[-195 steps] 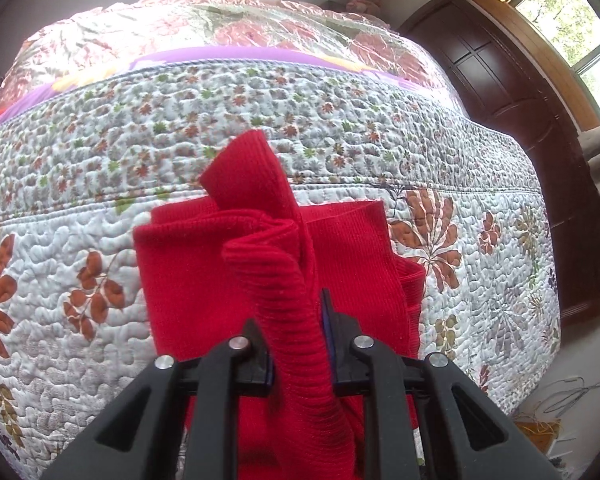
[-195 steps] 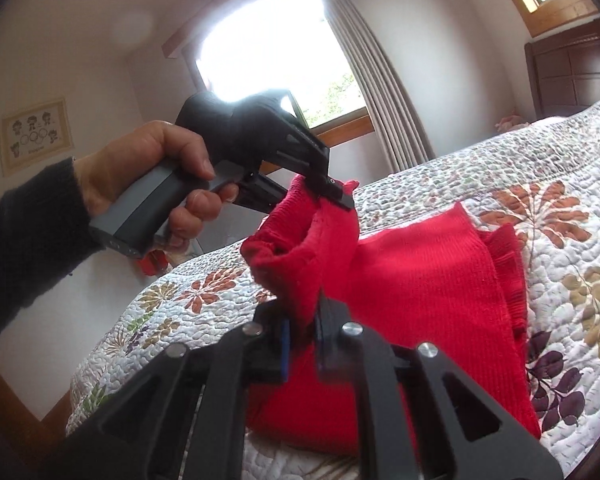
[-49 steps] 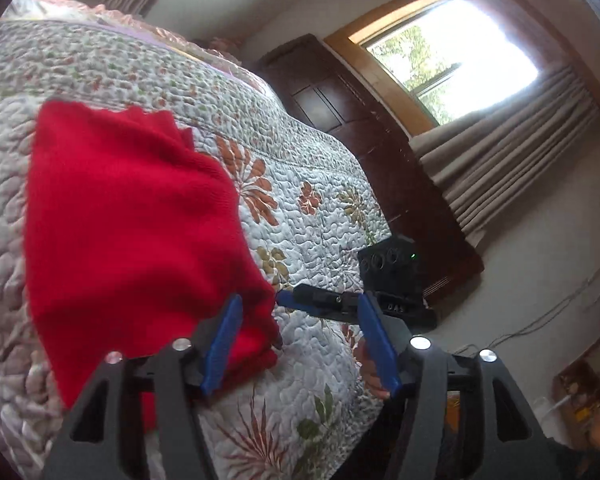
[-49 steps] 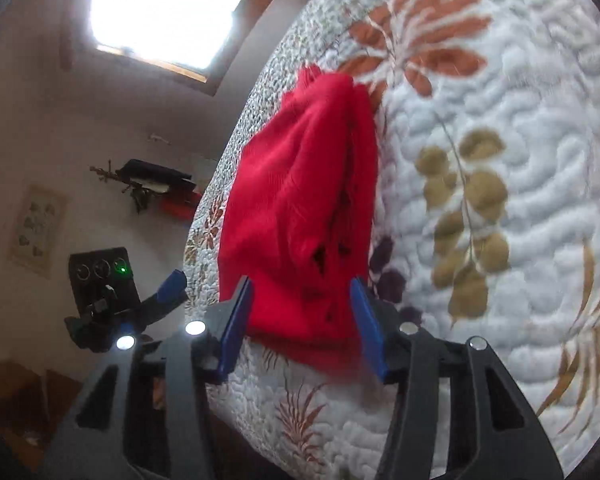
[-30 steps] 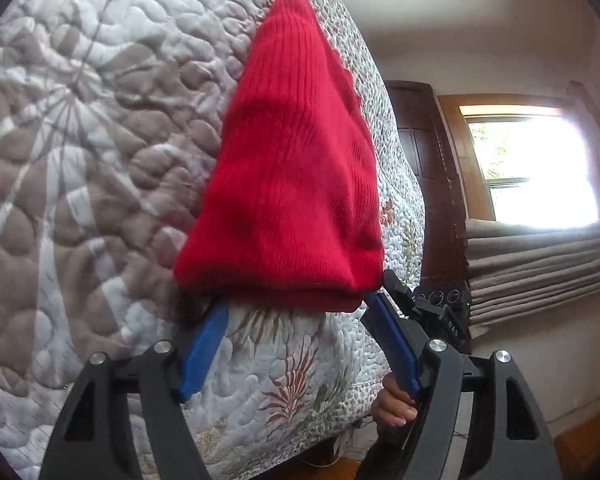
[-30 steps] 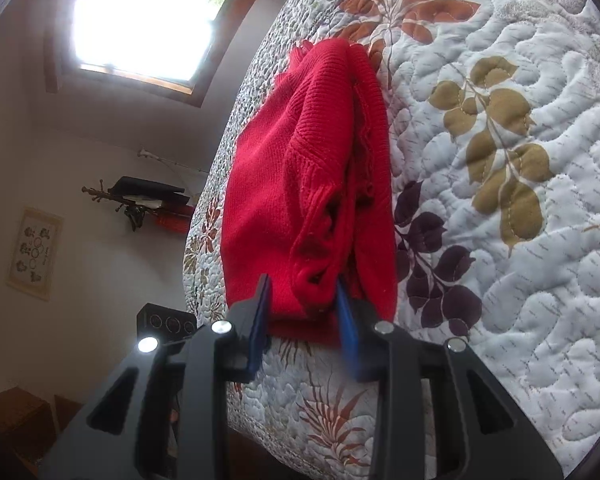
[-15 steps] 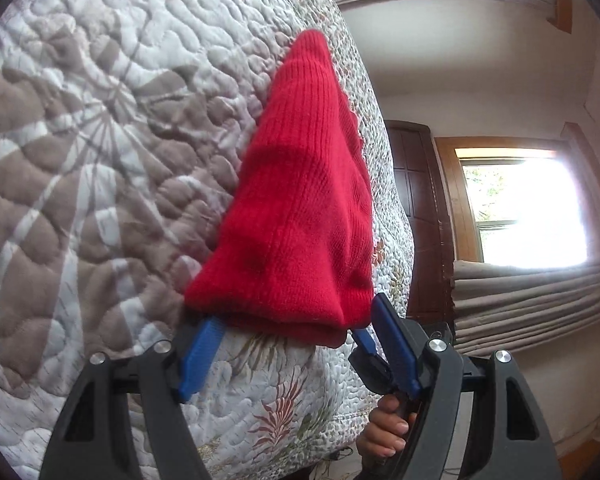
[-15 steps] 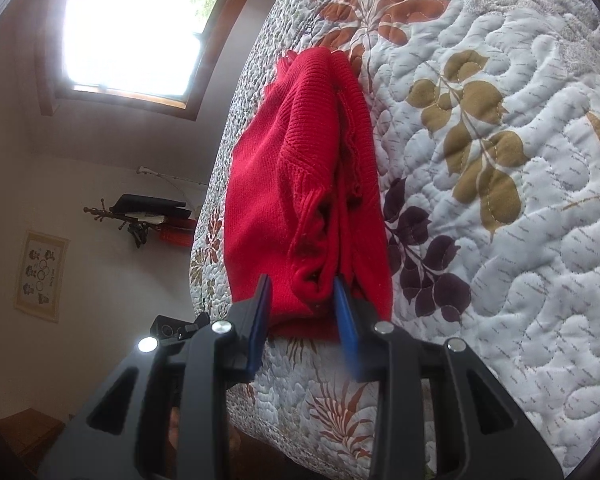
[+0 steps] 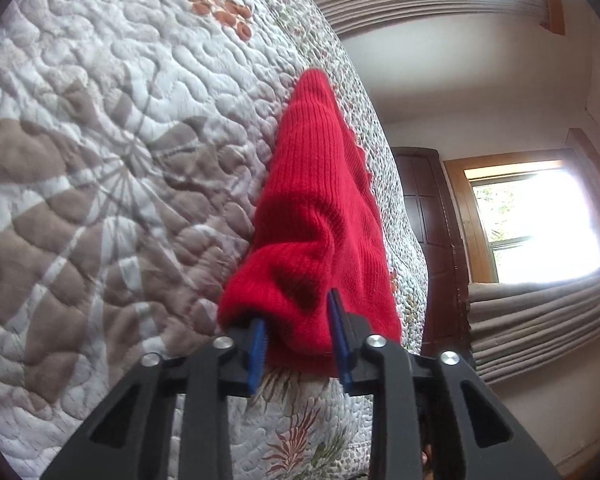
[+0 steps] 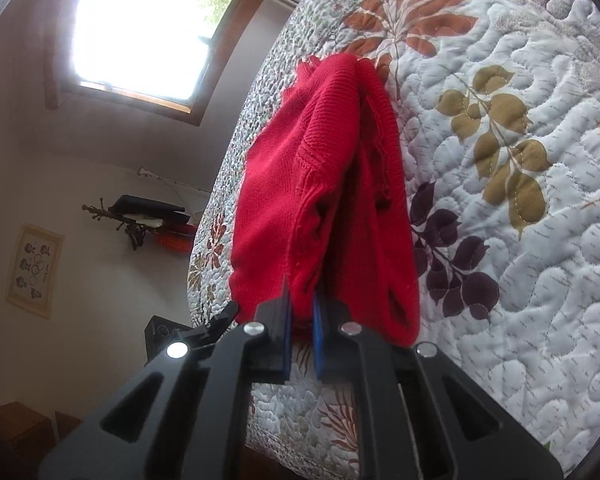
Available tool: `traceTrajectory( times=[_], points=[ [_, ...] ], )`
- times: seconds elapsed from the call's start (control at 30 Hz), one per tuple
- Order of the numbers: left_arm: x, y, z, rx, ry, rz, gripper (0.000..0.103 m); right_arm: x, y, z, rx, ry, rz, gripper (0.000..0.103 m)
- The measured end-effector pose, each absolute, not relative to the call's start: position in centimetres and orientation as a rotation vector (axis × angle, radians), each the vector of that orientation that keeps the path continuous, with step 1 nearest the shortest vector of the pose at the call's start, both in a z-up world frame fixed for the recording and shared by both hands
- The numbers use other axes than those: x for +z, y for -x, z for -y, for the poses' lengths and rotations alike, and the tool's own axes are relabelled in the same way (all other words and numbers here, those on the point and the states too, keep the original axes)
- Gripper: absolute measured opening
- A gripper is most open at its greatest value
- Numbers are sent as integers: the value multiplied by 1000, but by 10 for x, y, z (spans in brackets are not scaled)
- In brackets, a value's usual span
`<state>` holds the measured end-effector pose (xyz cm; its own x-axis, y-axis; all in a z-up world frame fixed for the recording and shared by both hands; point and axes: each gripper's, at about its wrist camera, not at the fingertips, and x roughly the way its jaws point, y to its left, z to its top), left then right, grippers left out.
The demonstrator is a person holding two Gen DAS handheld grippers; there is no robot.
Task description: Fold small clothes
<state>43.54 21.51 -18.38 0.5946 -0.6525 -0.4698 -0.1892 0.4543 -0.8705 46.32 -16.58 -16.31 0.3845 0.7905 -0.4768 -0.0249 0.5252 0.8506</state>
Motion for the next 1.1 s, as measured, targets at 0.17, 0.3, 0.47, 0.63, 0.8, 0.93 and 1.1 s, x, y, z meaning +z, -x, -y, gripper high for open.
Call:
traceTrajectory(
  times=[0.17,0.3,0.47,0.63,0.8,0.93,1.1],
  points=[
    [-188,-427,-227,-300,1099,-910,15,-173,-442,159,613,-912,-1050,6],
    [-205,-422,-225,-320,1103,-951,15,-210,-444,161,535,-924,-1097,6],
    [-185,-411,-223,-419,1015,-932,15,-208,-444,168,513,-881,-1066,6],
    [-140,-405,-221,-546,914,-879,37,-190,-451,165,583,-850,-1074,15],
    [-115,-419,-205,-651,822,-866,67,-172,-490,168,622,-882,-1067,55],
    [-126,-441,-181,-702,762,-934,69,-169,-527,151,660,-828,-1123,52],
    [-162,-463,-148,-727,695,-1060,70,-170,-539,145,626,-691,-1137,8]
  ],
)
